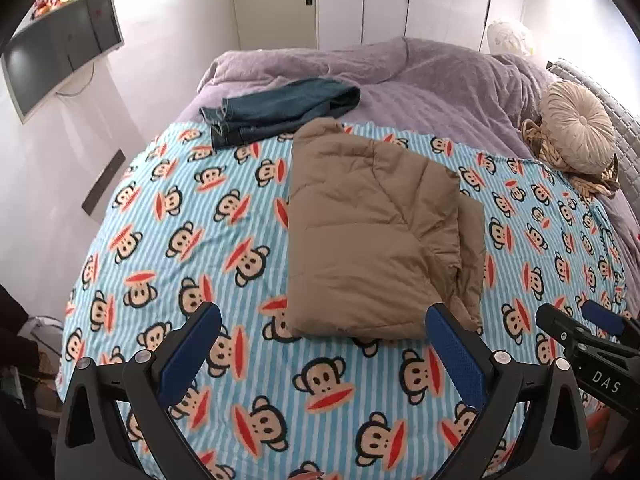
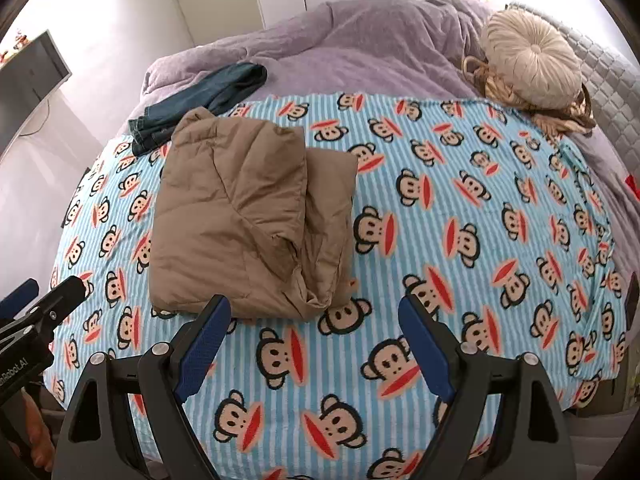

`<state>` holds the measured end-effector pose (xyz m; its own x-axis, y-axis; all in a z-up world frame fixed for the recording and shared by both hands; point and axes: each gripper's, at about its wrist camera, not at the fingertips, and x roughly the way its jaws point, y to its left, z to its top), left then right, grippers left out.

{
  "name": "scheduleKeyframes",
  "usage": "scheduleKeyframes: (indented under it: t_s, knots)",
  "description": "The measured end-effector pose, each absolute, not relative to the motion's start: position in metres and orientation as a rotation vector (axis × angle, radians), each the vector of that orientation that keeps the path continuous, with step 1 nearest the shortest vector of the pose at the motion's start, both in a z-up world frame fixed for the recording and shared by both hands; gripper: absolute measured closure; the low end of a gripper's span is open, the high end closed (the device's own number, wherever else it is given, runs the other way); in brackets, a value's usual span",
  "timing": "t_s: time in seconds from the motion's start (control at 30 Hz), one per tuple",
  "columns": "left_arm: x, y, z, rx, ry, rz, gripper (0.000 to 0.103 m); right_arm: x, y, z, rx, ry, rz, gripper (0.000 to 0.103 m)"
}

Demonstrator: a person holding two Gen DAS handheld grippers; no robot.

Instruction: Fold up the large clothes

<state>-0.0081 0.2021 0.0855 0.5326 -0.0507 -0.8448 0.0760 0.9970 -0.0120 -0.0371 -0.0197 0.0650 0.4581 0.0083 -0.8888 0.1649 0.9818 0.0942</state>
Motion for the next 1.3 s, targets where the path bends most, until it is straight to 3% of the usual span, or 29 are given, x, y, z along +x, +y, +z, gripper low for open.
scheduleKeyframes:
  t_s: [1.3]
  knots:
    - [-0.020,0.210,0.091,0.019,1.012,-0.036,0.001,-0.041,-0.016,0.083,0.164,1.060,-0.091,0.015]
